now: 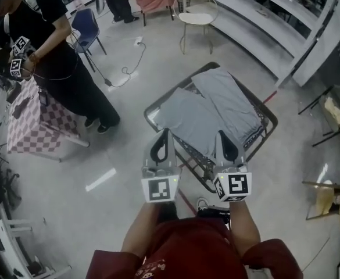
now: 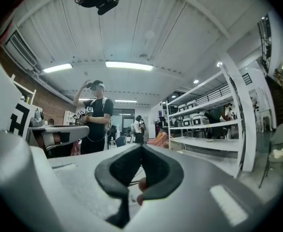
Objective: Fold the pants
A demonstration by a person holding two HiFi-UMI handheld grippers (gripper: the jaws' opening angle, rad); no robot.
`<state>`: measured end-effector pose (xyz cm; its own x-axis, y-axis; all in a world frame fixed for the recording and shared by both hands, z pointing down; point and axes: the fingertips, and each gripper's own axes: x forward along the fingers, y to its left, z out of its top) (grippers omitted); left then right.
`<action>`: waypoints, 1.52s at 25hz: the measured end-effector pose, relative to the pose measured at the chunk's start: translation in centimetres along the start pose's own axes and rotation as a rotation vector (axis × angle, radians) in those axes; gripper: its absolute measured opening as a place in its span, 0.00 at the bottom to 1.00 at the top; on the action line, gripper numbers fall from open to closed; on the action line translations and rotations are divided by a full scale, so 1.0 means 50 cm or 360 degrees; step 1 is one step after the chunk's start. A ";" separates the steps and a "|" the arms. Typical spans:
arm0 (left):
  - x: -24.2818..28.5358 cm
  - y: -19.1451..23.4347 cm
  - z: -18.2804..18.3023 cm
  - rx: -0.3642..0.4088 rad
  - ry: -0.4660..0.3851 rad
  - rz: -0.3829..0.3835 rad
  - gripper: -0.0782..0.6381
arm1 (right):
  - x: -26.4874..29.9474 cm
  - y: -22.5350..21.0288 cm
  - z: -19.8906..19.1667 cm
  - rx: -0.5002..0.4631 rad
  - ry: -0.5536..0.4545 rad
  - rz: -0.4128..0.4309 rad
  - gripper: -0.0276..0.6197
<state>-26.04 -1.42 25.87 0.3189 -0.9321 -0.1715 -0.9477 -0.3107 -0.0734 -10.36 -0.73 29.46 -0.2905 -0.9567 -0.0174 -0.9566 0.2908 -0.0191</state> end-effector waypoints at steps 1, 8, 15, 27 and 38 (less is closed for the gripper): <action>0.006 0.012 -0.008 -0.0005 0.0010 -0.0043 0.12 | 0.007 0.007 -0.002 -0.0011 0.0007 -0.0039 0.04; 0.051 0.096 -0.048 -0.0055 0.0058 -0.0280 0.12 | 0.042 0.056 -0.009 -0.0036 0.0042 -0.0280 0.04; 0.080 0.088 -0.057 -0.0120 0.0056 -0.0477 0.12 | 0.024 0.074 -0.011 -0.0056 0.0067 -0.0487 0.04; 0.179 -0.020 -0.096 -0.0089 0.0105 -0.0647 0.12 | 0.011 -0.074 -0.031 0.0044 0.0043 -0.0688 0.04; 0.279 -0.081 -0.145 -0.0035 0.0155 -0.0702 0.12 | 0.043 -0.188 -0.064 0.0100 0.0064 -0.0723 0.04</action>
<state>-17.87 -14.54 30.91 0.6903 -0.7226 -0.0350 -0.7220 -0.6850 -0.0976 -2.07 -5.56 32.82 0.1562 -0.9867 0.0453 -0.9843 -0.1593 -0.0762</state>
